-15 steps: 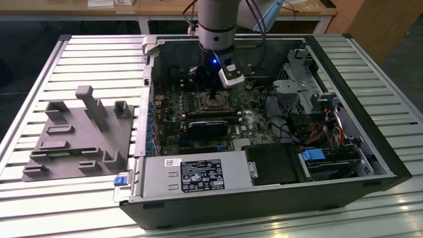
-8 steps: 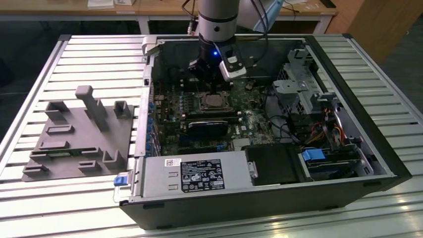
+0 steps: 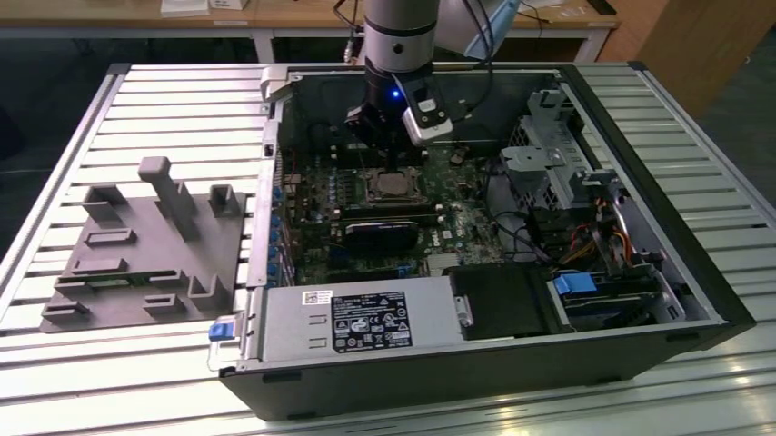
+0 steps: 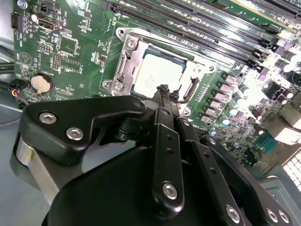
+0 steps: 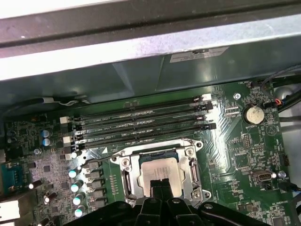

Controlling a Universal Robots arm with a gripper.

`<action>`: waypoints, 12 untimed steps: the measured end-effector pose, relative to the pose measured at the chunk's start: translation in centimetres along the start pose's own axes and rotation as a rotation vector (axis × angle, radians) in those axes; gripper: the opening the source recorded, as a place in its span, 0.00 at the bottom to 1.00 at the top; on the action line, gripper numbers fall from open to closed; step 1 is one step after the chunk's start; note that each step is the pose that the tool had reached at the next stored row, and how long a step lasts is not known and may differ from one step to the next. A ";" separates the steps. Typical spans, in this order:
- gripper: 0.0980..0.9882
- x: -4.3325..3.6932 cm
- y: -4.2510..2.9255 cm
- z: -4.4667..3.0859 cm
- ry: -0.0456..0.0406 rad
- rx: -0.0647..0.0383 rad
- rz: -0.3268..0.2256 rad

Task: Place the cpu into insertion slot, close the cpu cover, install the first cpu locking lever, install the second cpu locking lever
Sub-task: 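Close the cpu cover, then install the first cpu locking lever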

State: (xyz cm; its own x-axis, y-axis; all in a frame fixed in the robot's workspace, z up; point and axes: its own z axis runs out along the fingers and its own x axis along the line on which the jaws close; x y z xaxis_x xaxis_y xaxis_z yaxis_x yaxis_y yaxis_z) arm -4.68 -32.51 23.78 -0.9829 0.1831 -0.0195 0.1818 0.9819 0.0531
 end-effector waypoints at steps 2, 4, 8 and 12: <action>0.00 0.00 0.00 0.00 -0.0002 0.001 0.000; 0.00 0.00 0.00 0.00 -0.0002 0.001 0.000; 0.00 0.00 0.00 0.00 -0.0002 0.002 0.000; 0.00 0.02 0.00 0.00 -0.0003 0.002 0.000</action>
State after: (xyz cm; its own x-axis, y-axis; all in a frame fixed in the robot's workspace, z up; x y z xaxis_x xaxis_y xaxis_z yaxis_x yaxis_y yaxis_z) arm -4.70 -32.51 23.79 -0.9829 0.1831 -0.0198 0.1819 0.9820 0.0512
